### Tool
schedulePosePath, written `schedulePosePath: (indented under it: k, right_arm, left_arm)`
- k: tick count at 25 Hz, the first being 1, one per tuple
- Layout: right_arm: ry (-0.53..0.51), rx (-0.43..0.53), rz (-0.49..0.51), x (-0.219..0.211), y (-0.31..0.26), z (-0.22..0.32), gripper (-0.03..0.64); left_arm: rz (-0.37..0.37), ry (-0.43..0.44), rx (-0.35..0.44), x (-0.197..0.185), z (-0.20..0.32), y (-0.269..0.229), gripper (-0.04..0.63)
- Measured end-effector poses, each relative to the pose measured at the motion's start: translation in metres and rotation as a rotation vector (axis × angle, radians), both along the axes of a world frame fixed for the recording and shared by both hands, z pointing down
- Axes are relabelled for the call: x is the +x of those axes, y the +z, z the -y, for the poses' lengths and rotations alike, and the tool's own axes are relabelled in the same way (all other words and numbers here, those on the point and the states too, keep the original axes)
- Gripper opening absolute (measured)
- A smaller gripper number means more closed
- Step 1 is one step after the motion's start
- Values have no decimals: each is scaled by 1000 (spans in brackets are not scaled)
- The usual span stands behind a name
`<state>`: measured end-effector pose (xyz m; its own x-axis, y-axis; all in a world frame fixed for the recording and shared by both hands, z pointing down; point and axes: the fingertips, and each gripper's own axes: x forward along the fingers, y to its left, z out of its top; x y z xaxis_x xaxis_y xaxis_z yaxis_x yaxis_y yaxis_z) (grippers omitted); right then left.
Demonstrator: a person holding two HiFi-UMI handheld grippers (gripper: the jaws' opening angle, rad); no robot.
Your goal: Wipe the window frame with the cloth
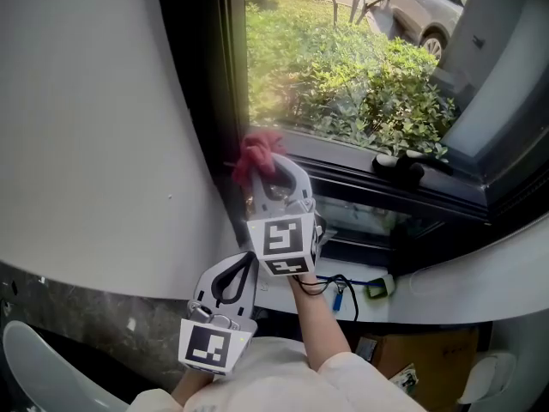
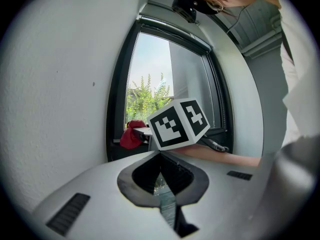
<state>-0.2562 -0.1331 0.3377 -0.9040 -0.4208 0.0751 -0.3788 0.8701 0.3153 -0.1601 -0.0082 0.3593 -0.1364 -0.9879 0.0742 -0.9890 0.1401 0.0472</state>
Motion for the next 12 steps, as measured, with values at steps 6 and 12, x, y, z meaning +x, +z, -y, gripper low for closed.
schedulePosePath:
  k: [6, 12]
  right_arm:
    - [11, -11, 6, 7, 2, 5, 84]
    - [28, -24, 13, 15, 3, 11, 86]
  left_arm:
    - [2, 2, -4, 0, 1, 2, 8]
    - [-5, 8, -1, 1, 3, 2, 8]
